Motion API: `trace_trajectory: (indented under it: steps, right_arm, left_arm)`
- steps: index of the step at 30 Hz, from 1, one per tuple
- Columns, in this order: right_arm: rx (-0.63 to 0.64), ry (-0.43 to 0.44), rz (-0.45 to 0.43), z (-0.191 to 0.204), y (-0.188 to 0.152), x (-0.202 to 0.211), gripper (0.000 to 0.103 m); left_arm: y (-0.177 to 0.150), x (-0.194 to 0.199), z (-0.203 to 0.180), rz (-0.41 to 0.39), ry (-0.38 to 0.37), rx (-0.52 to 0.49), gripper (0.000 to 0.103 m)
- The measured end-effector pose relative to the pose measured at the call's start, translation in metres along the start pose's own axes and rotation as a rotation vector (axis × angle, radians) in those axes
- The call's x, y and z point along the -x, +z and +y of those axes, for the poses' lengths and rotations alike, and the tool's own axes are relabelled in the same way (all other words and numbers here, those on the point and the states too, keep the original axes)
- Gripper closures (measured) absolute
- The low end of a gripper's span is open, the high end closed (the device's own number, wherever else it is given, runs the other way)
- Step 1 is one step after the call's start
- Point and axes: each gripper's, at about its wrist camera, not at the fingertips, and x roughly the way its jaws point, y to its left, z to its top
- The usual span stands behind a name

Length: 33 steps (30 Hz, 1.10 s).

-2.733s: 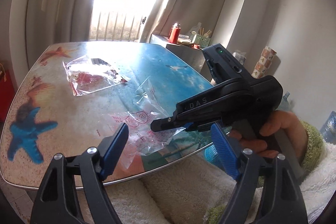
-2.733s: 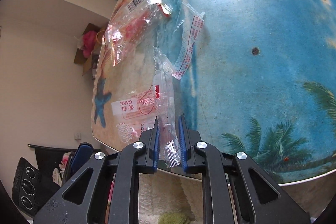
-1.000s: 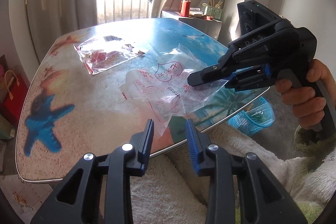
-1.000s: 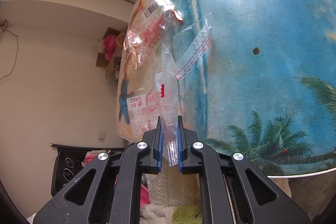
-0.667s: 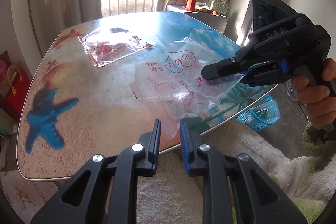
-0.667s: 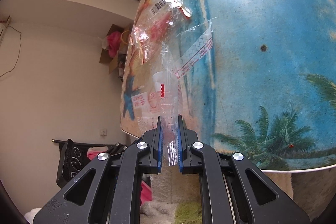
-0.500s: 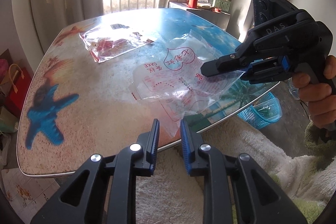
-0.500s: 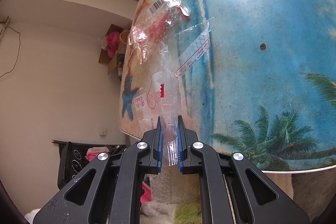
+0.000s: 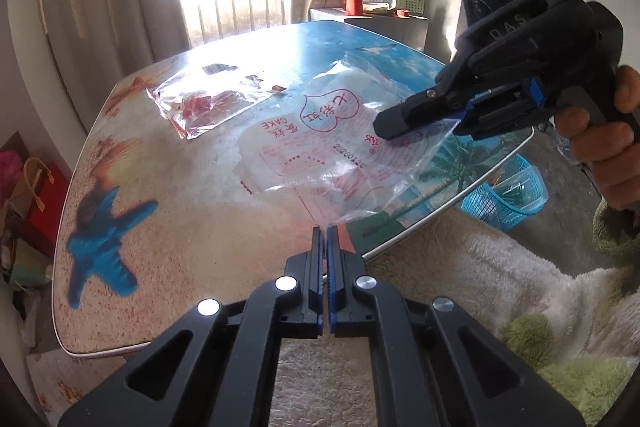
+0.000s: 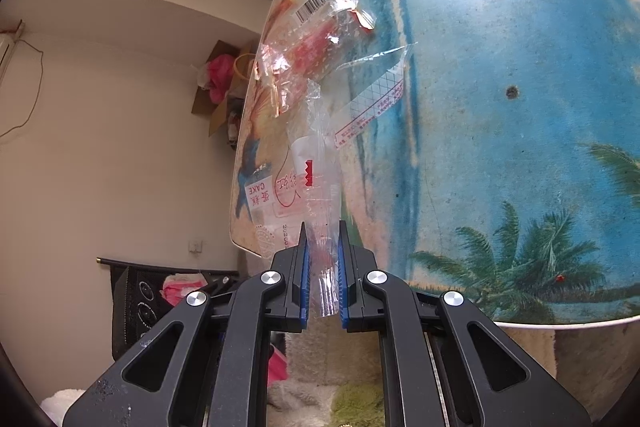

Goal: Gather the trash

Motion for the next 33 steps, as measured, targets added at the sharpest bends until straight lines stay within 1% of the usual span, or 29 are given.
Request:
trace_trajectory:
  steps: [2, 4, 5, 7, 10, 11, 12, 13, 15, 16, 17, 19, 22, 25, 29, 31, 32, 33]
  right_arm:
    - [0.031, -0.032, -0.005, 0.003, 0.0, 0.0, 0.094]
    - [0.057, -0.072, -0.001, 0.005, -0.001, -0.004, 0.094]
    - [0.062, -0.077, 0.004, 0.005, -0.002, -0.006, 0.094]
    - [0.068, -0.089, 0.013, 0.004, -0.003, -0.011, 0.094]
    - [0.064, -0.117, 0.013, 0.001, -0.002, -0.016, 0.094]
    - [0.062, -0.146, 0.003, 0.0, 0.0, -0.016, 0.094]
    - [0.053, -0.149, 0.002, -0.003, 0.001, -0.015, 0.094]
    - [0.035, -0.127, 0.007, -0.006, 0.002, -0.016, 0.094]
    - [0.015, -0.104, 0.018, -0.011, 0.002, -0.017, 0.094]
    - [0.01, -0.096, 0.027, -0.012, 0.001, -0.019, 0.094]
    - [-0.001, -0.082, 0.038, -0.013, 0.0, -0.022, 0.094]
    - [-0.023, -0.053, 0.064, -0.015, -0.001, -0.03, 0.093]
    - [-0.031, -0.037, 0.088, -0.014, -0.002, -0.036, 0.093]
    - [-0.04, -0.012, 0.104, -0.011, -0.001, -0.037, 0.093]
    - [-0.064, 0.06, 0.127, -0.007, -0.001, -0.04, 0.093]
    - [-0.079, 0.095, 0.137, -0.007, -0.001, -0.04, 0.093]
    - [-0.082, 0.104, 0.141, -0.006, -0.001, -0.04, 0.093]
    - [-0.083, 0.109, 0.143, -0.005, -0.001, -0.041, 0.093]
  left_arm:
    - [-0.004, 0.002, -0.007, 0.002, 0.022, -0.089, 0.102]
    - [-0.008, 0.003, -0.009, 0.003, 0.028, -0.143, 0.102]
    - [-0.009, 0.003, -0.01, 0.008, 0.036, -0.162, 0.102]
    - [-0.012, 0.003, -0.009, 0.016, 0.042, -0.184, 0.102]
    - [-0.016, 0.005, -0.004, 0.038, 0.053, -0.185, 0.102]
    - [-0.017, 0.005, -0.001, 0.05, 0.073, -0.179, 0.101]
    - [-0.02, 0.006, 0.003, 0.062, 0.093, -0.166, 0.101]
    - [-0.023, 0.007, 0.006, 0.067, 0.108, -0.15, 0.101]
    - [-0.025, 0.013, 0.01, 0.06, 0.095, -0.116, 0.095]
    - [-0.023, 0.016, 0.01, 0.043, 0.09, -0.097, 0.081]
    - [-0.022, 0.02, 0.008, 0.019, 0.088, -0.082, 0.063]
    - [-0.017, 0.024, -0.003, -0.033, 0.081, -0.1, 0.051]
    - [-0.008, 0.018, -0.026, -0.06, 0.1, -0.198, 0.048]
    - [-0.003, 0.0, -0.037, -0.043, 0.141, -0.28, 0.048]
    - [0.004, -0.016, -0.038, -0.012, 0.141, -0.3, 0.048]
    - [0.005, -0.022, -0.037, -0.002, 0.153, -0.307, 0.048]
    - [0.005, -0.023, -0.036, -0.005, 0.156, -0.306, 0.049]
    - [0.006, -0.024, -0.035, -0.003, 0.164, -0.301, 0.051]
